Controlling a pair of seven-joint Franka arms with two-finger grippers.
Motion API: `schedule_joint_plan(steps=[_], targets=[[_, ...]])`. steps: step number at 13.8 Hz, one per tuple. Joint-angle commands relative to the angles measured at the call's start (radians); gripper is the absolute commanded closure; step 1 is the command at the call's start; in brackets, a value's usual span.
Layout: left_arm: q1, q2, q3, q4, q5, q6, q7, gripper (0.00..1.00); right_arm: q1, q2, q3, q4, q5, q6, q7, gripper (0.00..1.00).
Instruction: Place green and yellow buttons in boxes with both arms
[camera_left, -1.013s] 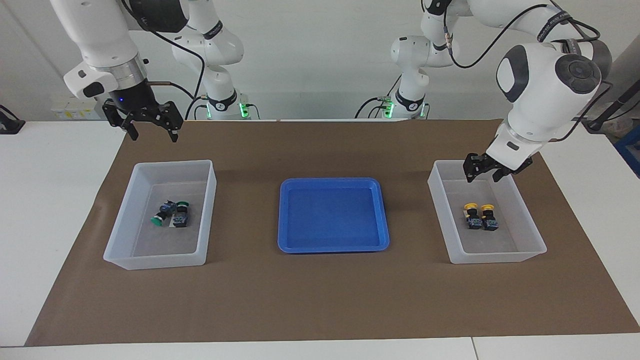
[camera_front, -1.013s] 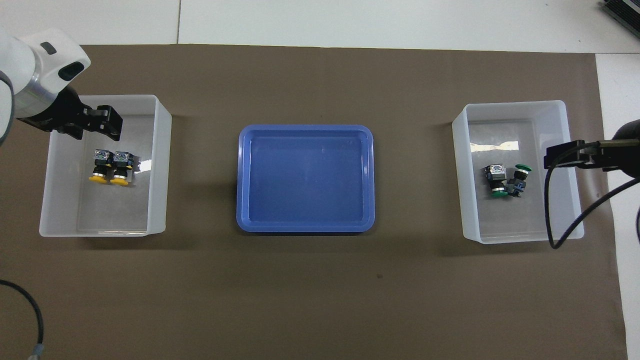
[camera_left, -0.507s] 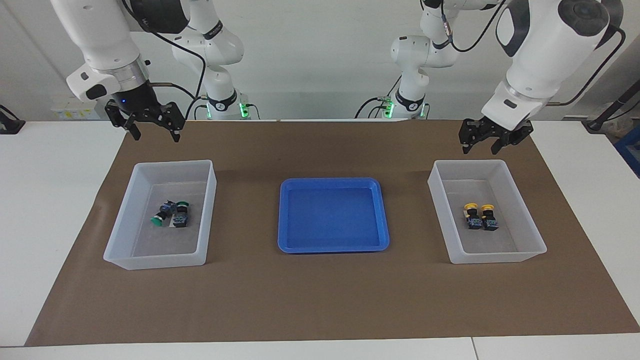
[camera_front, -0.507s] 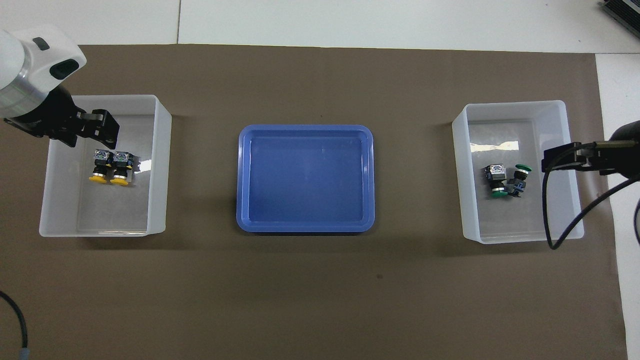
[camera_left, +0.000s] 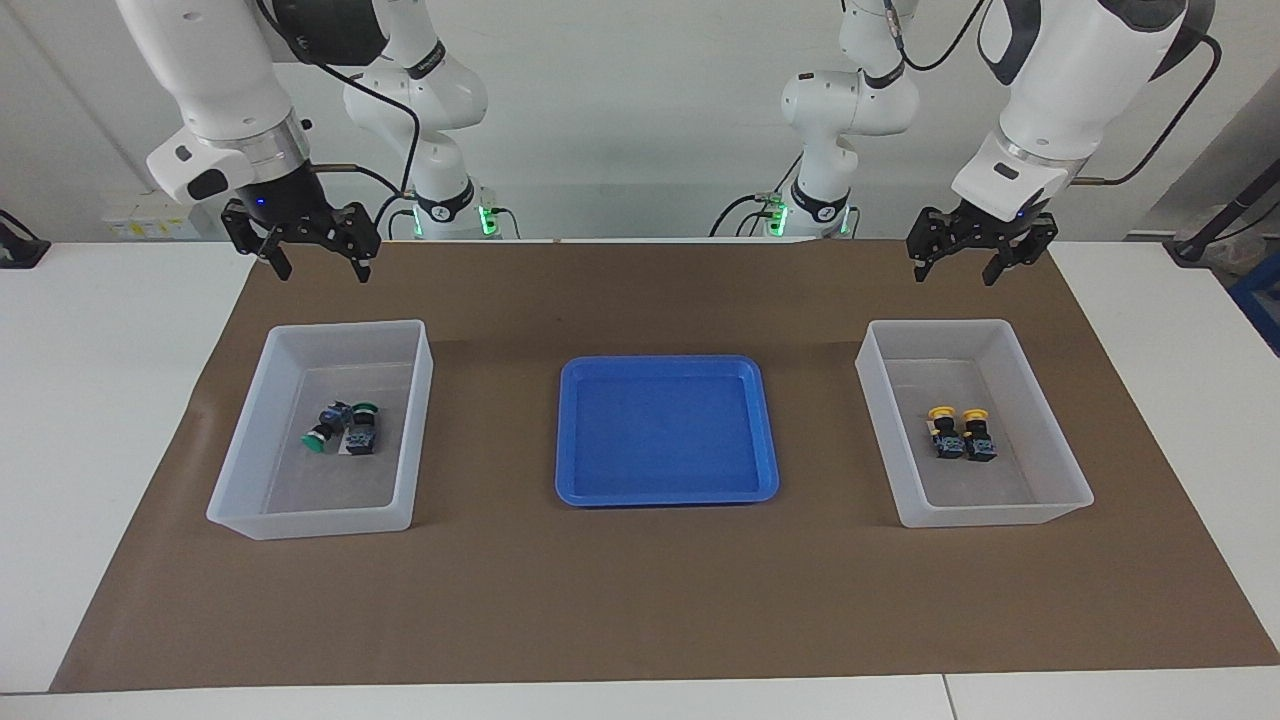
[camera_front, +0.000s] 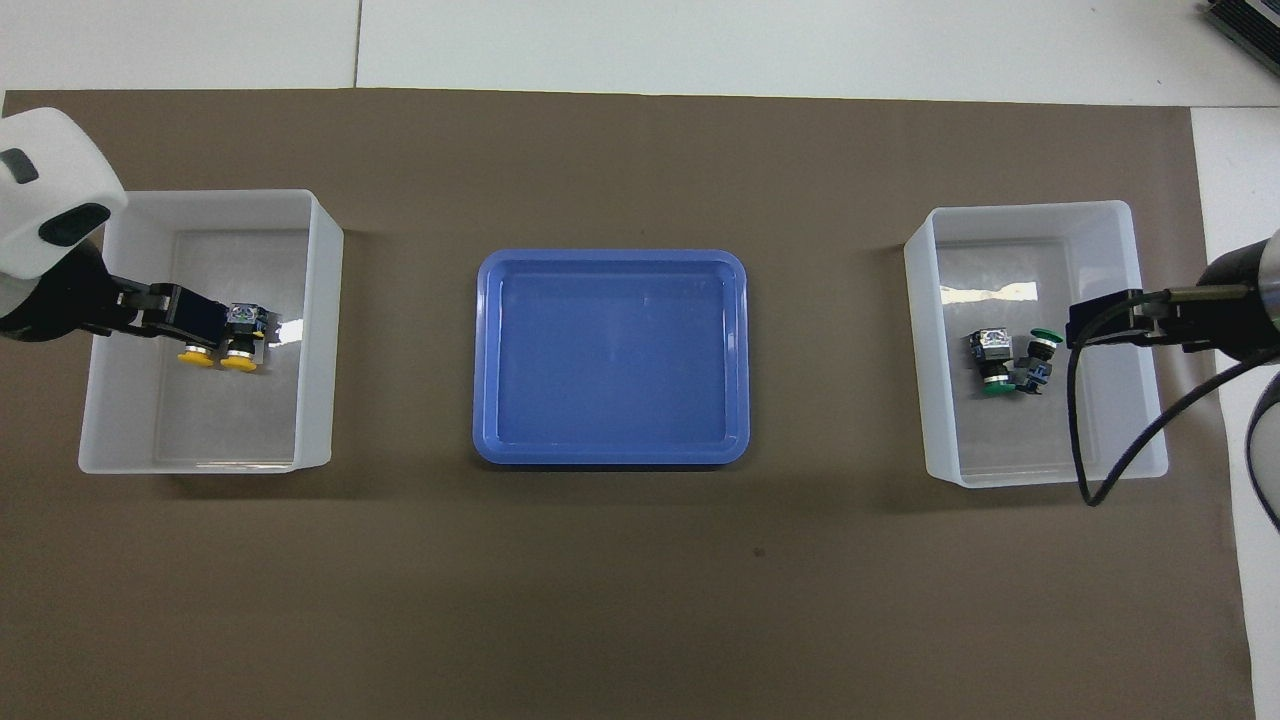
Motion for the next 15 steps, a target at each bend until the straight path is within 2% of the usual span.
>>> schedule_joint_plan(steps=[1,8,15], targets=[[0.000,-0.042,0.007,-0.059,-0.027,0.041,0.017,0.00,-0.015,0.001,0.001,0.011,0.015,-0.011,0.021,0.00],[0.038,-0.043,0.009,-0.073,-0.057,0.088,-0.038,0.00,-0.017,0.001,-0.002,0.011,0.016,-0.011,0.013,0.00],[0.020,-0.042,-0.001,-0.070,-0.056,0.071,-0.032,0.00,-0.038,0.007,-0.012,0.017,0.035,-0.007,0.041,0.00]])
